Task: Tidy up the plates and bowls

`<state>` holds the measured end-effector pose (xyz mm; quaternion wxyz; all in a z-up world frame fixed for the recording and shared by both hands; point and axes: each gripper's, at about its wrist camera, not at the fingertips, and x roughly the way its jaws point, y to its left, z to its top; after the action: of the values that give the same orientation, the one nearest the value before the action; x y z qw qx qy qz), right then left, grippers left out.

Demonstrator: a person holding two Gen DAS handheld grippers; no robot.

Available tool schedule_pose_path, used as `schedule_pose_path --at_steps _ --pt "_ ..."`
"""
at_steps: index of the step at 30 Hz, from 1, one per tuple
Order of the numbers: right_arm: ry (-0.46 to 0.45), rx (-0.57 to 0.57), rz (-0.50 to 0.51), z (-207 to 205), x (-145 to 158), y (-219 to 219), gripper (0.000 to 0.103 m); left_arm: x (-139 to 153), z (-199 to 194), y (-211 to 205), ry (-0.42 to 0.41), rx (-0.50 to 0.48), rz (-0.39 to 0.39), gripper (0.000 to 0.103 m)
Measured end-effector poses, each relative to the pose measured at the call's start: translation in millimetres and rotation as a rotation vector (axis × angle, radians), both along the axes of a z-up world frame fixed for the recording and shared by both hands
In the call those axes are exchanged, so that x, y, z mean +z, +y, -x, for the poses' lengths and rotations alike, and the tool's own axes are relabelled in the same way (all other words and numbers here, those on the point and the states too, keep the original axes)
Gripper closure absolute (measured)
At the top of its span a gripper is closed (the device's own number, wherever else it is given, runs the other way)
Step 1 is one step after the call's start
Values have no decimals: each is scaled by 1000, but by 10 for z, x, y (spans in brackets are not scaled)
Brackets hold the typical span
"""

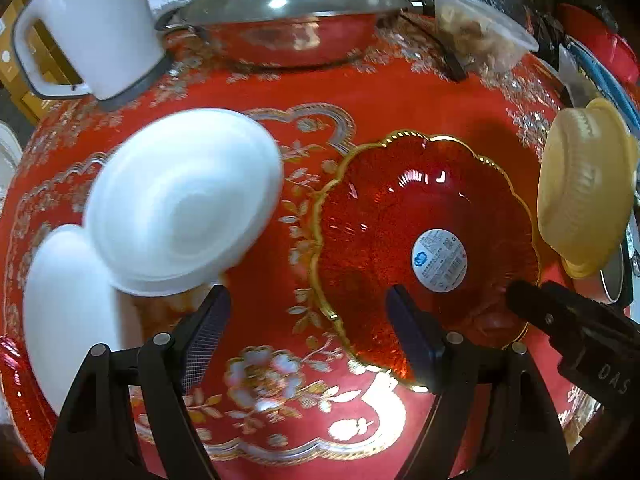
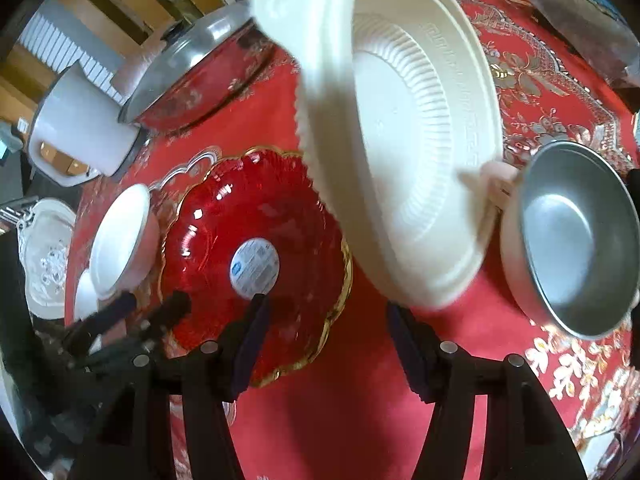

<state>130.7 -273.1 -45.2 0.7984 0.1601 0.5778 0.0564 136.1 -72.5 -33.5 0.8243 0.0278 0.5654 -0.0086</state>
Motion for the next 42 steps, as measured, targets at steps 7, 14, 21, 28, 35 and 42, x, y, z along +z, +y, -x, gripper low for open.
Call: schedule_pose_path --at_steps 7,14,21,28,35,42 --pt "-27 -15 -5 -76 -70 14 83 -186 -108 -93 55 -1 24 22" --pt "-28 -7 -47 -39 -141 5 91 -152 -79 -154 30 -33 50 50" --pt "-34 23 -36 40 -54 32 92 -122 -21 89 50 2 124 80" --pt "-68 66 -30 227 169 154 91 8 230 211 35 22 166 81" --pt "-142 148 -22 381 606 413 91 388 438 521 -26 77 195 81" --pt "-189 279 -20 413 840 1087 91 665 676 1078 -80 185 188 82"
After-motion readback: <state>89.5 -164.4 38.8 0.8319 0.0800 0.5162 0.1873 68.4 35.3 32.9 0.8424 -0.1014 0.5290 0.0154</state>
